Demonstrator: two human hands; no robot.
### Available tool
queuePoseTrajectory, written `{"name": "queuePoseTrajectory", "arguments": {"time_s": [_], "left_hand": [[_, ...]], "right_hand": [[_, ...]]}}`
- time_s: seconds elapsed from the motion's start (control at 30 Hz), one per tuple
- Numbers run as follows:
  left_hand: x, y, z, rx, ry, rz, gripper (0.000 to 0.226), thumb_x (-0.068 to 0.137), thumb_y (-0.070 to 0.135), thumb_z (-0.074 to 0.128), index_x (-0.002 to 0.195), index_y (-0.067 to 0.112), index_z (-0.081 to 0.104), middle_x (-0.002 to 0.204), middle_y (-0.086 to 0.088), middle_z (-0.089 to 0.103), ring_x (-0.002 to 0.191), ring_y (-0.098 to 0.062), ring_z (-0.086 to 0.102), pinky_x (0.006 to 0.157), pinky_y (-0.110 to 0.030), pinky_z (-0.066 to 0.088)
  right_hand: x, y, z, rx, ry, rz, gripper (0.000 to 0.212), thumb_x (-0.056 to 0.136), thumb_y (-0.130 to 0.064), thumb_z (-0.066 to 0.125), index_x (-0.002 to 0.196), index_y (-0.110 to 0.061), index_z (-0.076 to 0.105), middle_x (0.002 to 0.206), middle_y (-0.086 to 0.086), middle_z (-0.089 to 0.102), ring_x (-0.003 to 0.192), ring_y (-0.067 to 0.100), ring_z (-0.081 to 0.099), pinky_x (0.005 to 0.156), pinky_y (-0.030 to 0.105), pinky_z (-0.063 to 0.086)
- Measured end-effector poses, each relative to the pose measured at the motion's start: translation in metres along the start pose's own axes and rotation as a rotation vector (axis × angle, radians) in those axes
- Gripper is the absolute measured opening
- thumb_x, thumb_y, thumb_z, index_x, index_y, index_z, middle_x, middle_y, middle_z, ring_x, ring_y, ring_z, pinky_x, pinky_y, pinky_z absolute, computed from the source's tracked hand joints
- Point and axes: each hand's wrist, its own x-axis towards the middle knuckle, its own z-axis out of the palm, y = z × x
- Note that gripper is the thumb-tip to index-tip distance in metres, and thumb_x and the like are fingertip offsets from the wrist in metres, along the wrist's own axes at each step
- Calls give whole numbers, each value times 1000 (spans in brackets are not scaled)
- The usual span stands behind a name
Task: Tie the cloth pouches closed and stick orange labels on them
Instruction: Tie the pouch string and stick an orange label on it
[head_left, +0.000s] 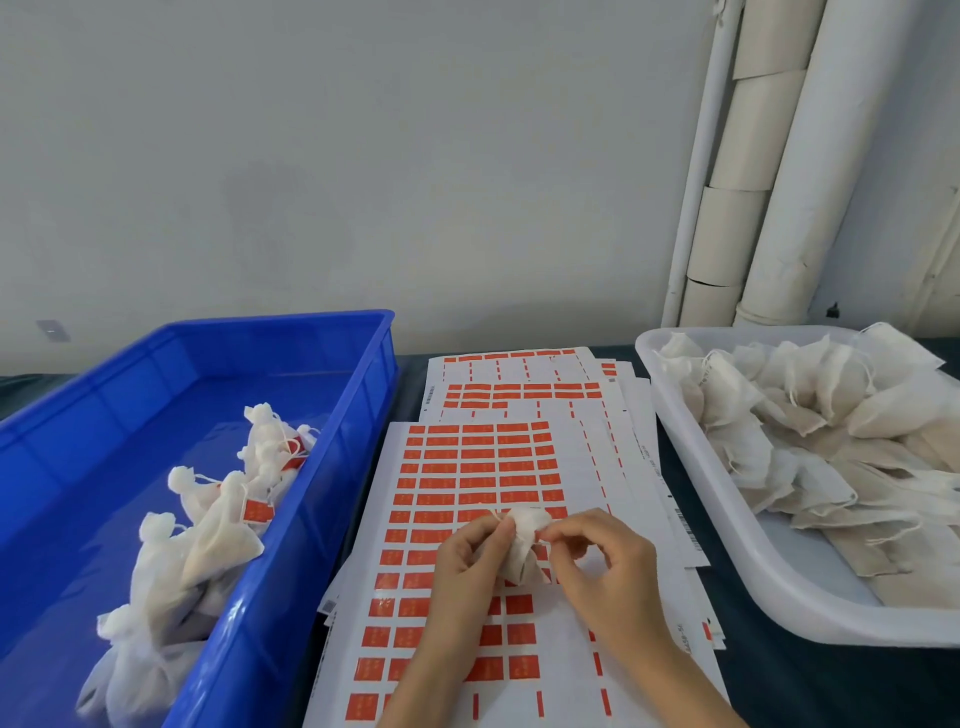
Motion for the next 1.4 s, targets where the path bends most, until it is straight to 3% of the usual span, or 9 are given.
{"name": "queuePoseTrajectory", "arguments": {"time_s": [0.2,0.37,0.47,0.67,0.77,0.97,1.13,1.27,1.4], "left_hand": [[-1,2,0,-11,53,56,13,87,27,65,94,17,67,91,1,68,87,-14,66,66,-14,52],[-2,3,0,-38,58,99,11,86,22,66,90,12,68,83,0,68,82,-15,65,64,-13,51],[-2,3,-1,-37,68,121,10,86,22,65,88,14,70,79,4,68,79,-10,65,63,-12,50],[-1,3,-1,-37,63,137,9,85,22,66,85,16,72,79,5,69,78,-10,65,63,-14,51],[-2,2,-1,-28,41,145,10,83,24,67,85,17,73,81,4,70,82,-13,65,66,-15,52],[-5,4,0,13,-74,160,13,85,25,63,85,20,75,83,8,70,85,-8,64,69,-13,50],[-4,3,1,19,-28,139,13,86,15,67,84,27,71,84,16,67,87,-2,62,63,-10,49],[-4,1,-1,-1,17,118,11,83,13,70,88,23,68,87,10,67,87,-10,64,60,-13,50],[-5,2,-1,21,-15,149,11,84,15,69,81,26,72,83,12,70,84,-6,65,63,-13,51]], "right_hand": [[-2,5,2,-156,64,-96,31,62,7,83,85,-14,76,82,-8,66,87,-13,58,72,-3,42],[-3,5,2,-196,50,-109,31,61,6,84,87,-10,76,81,-1,69,72,-8,58,74,-3,42],[-4,3,1,-190,38,-108,29,63,5,83,89,-7,76,82,0,70,76,-6,58,74,-1,45],[-5,0,2,-93,3,-43,19,75,-10,75,94,-10,75,91,-8,68,79,-4,64,76,1,46],[-5,1,3,-76,-18,-18,17,80,-14,70,95,-9,74,91,-14,64,96,-11,59,75,-2,44],[-2,2,0,-177,-7,-12,19,66,-7,83,82,-12,76,75,-6,68,58,-4,56,66,-5,41],[-2,2,-2,-194,46,-101,22,64,-14,78,85,-7,77,77,1,72,68,1,61,68,-3,43],[-3,4,-2,-216,46,-171,23,63,-14,78,84,-5,77,77,3,72,73,2,61,73,-4,43],[-4,7,-2,-224,26,-196,25,63,-13,79,87,-7,77,79,3,72,73,5,64,75,-2,44]]}}
